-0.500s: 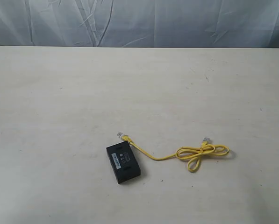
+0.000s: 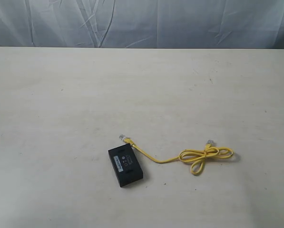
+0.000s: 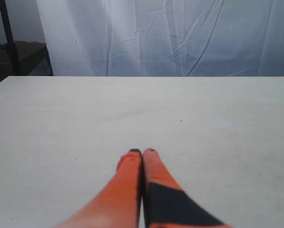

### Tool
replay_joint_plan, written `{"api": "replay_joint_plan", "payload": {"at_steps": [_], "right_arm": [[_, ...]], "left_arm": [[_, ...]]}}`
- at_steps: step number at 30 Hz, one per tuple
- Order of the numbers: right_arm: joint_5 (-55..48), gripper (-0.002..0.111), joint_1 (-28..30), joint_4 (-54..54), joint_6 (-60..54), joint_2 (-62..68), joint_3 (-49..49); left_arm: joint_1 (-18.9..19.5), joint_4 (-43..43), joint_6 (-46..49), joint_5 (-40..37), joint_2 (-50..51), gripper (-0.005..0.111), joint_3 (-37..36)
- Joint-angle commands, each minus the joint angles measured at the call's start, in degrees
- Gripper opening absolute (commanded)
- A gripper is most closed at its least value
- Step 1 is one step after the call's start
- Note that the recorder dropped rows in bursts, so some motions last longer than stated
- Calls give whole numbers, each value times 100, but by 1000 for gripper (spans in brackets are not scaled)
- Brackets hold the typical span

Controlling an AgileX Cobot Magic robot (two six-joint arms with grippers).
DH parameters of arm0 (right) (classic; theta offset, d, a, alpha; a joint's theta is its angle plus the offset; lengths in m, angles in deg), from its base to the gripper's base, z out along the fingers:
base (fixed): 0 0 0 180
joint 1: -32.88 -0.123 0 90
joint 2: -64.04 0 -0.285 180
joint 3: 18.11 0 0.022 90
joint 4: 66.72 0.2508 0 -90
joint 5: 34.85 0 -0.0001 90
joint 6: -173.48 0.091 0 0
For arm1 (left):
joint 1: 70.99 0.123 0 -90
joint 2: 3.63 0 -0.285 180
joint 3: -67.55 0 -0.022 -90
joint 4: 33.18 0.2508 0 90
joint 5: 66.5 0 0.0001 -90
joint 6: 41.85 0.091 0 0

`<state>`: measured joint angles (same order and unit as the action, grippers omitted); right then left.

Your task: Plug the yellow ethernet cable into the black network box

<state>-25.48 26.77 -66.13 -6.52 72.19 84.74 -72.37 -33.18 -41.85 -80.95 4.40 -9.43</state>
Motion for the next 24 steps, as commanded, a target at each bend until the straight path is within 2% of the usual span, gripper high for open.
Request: {"api": "replay_joint_plan", "payload": {"at_steps": [1, 8, 13, 19, 22, 24], "right_arm": [[518, 0, 28, -20, 0, -36, -7], [84, 0, 28, -7, 0, -36, 39], [-1560, 0, 28, -262, -52, 654, 997], [-3789, 0, 28, -356, -52, 2604, 2590], [-3829, 0, 28, -523, -52, 3487, 3007], [-3295, 0, 28, -772, 0, 3984, 3023]], "left_arm": [[8, 0, 0, 77, -24, 0, -25], [8, 0, 0, 77, -24, 0, -25], [8, 0, 0, 77, -24, 0, -25], [8, 0, 0, 77, -24, 0, -25], [8, 0, 0, 77, -24, 0, -25], [8, 0, 0, 77, -24, 0, -25]]}}
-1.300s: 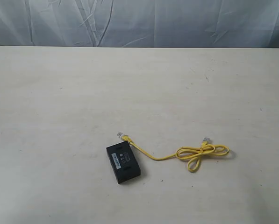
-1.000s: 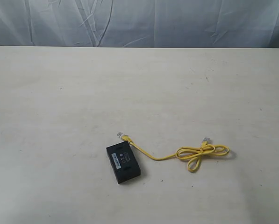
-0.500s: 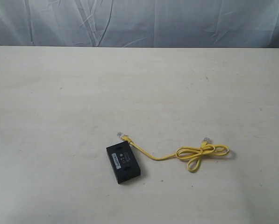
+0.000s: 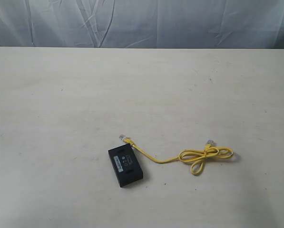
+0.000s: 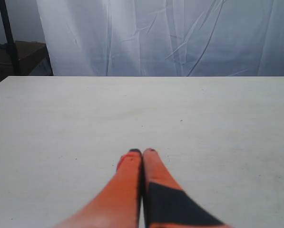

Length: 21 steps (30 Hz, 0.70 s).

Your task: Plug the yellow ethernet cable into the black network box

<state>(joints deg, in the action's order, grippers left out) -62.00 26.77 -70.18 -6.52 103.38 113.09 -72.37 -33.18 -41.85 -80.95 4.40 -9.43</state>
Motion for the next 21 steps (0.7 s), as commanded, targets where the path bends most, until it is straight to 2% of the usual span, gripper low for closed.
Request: {"api": "replay_joint_plan", "payload": {"at_steps": [1, 4, 8, 16, 21], "right_arm": [[616, 0, 28, -309, 148, 1073, 188], [1049, 0, 28, 621, 401, 2024, 241], [301, 0, -162, 808, -72, 3538, 979], [-1291, 0, -2316, 1062, -758, 6482, 3315], [-1829, 0, -2876, 1421, -1243, 7462, 4192]], "left_arm": [[8, 0, 0, 77, -24, 0, -25], [8, 0, 0, 77, -24, 0, -25], [8, 0, 0, 77, -24, 0, -25], [8, 0, 0, 77, -24, 0, -25], [8, 0, 0, 77, -24, 0, -25]]}}
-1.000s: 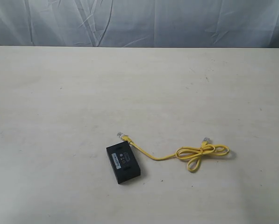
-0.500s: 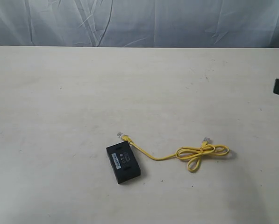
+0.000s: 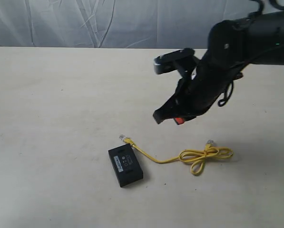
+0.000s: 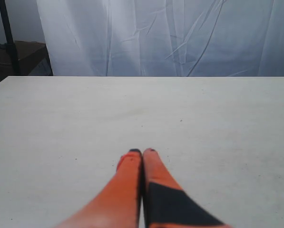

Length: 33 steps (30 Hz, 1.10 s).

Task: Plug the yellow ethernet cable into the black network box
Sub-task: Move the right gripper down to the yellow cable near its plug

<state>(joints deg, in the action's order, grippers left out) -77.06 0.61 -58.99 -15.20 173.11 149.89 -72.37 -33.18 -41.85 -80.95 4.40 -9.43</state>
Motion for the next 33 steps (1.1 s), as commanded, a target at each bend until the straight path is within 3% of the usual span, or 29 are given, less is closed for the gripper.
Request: {"api": "replay_joint_plan", "payload": {"at_steps": [1, 8, 17, 33], "right_arm": [[-405, 1, -306, 463, -529, 614, 658], [-920, 20, -655, 925, -941, 1399, 1303], [-676, 21, -885, 285, -1085, 1679, 1350], [-431, 21, -897, 343, -1085, 1836, 1350]], "left_arm": [[8, 0, 0, 77, -24, 0, -25], [8, 0, 0, 77, -24, 0, -25], [8, 0, 0, 77, -24, 0, -25], [8, 0, 0, 77, -24, 0, -25]]}}
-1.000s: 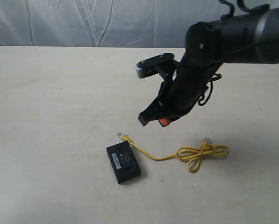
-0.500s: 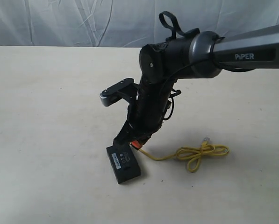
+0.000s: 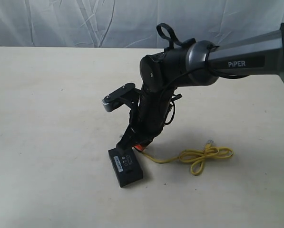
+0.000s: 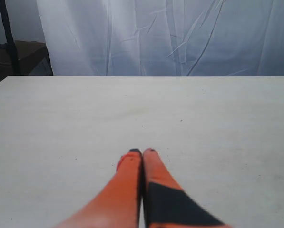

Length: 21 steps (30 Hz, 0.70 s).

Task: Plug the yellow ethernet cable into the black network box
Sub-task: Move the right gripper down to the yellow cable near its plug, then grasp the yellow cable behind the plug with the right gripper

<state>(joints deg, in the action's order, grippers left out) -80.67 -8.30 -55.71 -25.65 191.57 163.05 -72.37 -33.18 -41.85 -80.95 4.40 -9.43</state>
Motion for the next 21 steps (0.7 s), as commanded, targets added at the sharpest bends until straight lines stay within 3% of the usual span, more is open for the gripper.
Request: {"api": "replay_joint_plan", "payload": {"at_steps": [1, 19, 21], "right_arm": [[-79, 21, -6, 47, -40, -10, 34], [46, 21, -6, -2, -40, 177, 34], [46, 17, -6, -13, -40, 177, 34]], "left_arm": [[8, 0, 0, 77, -24, 0, -25], [8, 0, 0, 77, -24, 0, -25], [8, 0, 0, 77, -24, 0, -25]]}}
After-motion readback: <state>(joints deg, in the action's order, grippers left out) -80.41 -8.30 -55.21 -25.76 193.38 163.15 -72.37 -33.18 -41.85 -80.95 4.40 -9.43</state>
